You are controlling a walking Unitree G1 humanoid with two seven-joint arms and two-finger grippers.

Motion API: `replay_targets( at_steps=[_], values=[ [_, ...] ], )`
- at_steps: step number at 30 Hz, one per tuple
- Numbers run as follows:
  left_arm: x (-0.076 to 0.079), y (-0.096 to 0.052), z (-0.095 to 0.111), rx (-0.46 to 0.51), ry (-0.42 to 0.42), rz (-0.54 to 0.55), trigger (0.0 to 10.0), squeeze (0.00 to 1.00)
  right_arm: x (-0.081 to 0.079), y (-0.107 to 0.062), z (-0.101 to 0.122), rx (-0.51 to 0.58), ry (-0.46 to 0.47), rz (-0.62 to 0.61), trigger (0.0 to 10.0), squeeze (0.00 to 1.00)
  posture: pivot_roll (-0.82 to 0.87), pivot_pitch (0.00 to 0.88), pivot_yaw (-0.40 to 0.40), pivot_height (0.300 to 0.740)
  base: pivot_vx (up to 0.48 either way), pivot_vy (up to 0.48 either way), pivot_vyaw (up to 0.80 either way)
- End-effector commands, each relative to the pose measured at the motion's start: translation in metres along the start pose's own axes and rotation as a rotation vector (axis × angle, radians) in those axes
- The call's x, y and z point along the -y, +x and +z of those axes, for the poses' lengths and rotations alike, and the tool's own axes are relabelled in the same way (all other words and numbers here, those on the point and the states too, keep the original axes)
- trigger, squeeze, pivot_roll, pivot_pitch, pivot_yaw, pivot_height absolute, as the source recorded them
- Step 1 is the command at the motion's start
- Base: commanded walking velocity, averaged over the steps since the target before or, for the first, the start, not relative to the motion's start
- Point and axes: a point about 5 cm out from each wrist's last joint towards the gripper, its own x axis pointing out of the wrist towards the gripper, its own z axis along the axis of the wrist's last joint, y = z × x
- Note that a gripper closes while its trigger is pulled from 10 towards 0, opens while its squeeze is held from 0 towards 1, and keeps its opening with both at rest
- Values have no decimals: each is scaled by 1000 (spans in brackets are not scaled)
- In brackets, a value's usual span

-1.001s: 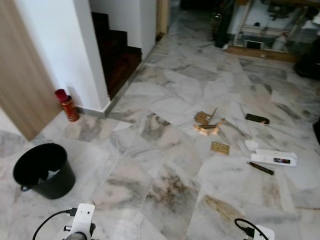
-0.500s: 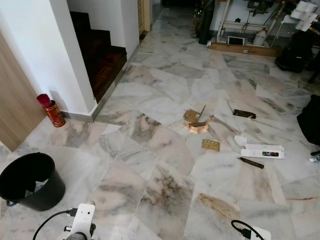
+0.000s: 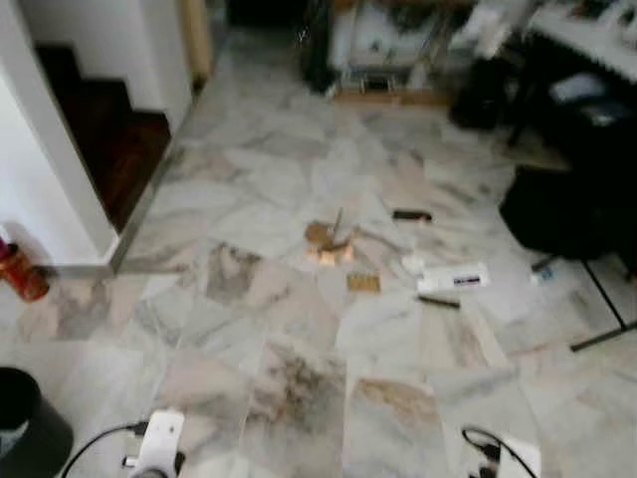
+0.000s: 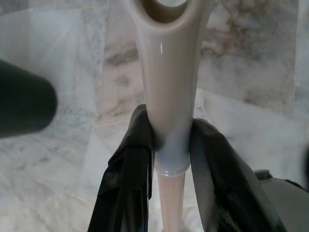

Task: Sweep floor

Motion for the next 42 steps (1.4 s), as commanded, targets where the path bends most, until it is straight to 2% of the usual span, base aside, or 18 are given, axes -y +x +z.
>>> replay_targets(
  at_steps=[1,5,11,14,15,17,19,20,23,24,25,28,31,32,35,37,40,42],
  values=[
    [3,1,4,8,26,-7,10000,0,2,-2,-10,-37,21,-1,10000,0,-47,0,20,740,0,0,-756],
    [4,1,5,10,25,-6,10000,0,2,-3,-10,-29,26,6,10000,0,-42,0,18,740,0,0,-753],
    [2,1,6,22,15,5,10000,0,7,-1,-3,3,-10,3,10000,0,-44,0,16,740,0,0,0],
    [-8,1,10,59,-8,47,10000,0,17,0,8,66,-32,-30,10000,0,-41,0,11,740,0,0,0],
    [-12,1,16,90,-24,69,10000,0,19,1,15,105,-53,-36,10000,0,-42,0,9,740,0,0,0],
    [-24,2,32,165,-72,120,10000,0,22,2,30,176,-165,-68,10000,0,-37,0,6,740,0,0,0],
    [-29,1,40,198,-79,138,10000,0,24,2,38,217,-186,-78,10000,0,-35,0,4,740,0,0,0],
    [-35,1,49,234,-88,160,10000,0,26,3,47,254,-239,-99,10000,0,-35,0,5,740,0,0,0],
    [-38,1,55,255,-94,174,10000,0,27,3,52,275,-279,-115,10000,0,-36,0,5,740,0,0,0],
    [-43,1,63,287,-103,194,10000,0,29,3,62,317,-317,-138,10000,0,-37,0,4,740,0,0,0],
    [-53,-1,80,351,-121,235,10000,0,33,2,82,403,-369,-195,10000,0,-36,0,4,740,0,0,0],
    [-69,-6,105,448,-167,300,10000,0,34,-3,114,557,-382,-273,10000,0,-37,0,3,740,0,0,0],
    [-74,-9,120,505,-191,326,10000,0,32,-7,128,632,-413,-309,10000,0,-36,0,1,740,0,0,0],
    [-76,-12,134,558,-207,340,10000,0,30,-12,143,706,-433,-345,10000,0,-36,0,-1,740,0,0,0],
    [-76,-16,155,639,-227,345,10000,0,25,-21,166,827,-390,-366,10000,0,-38,0,-3,740,0,0,0],
    [-75,-18,163,666,-229,342,10000,0,23,-25,174,869,-368,-365,10000,0,-40,0,-4,740,0,0,0],
    [-68,-24,190,758,-266,326,10000,0,9,-39,200,1016,-295,-323,10000,0,-41,0,-8,740,0,0,0],
    [-66,-27,198,789,-271,317,10000,0,5,-42,205,1048,-258,-310,10000,0,-43,0,-8,740,0,0,0]
  ],
)
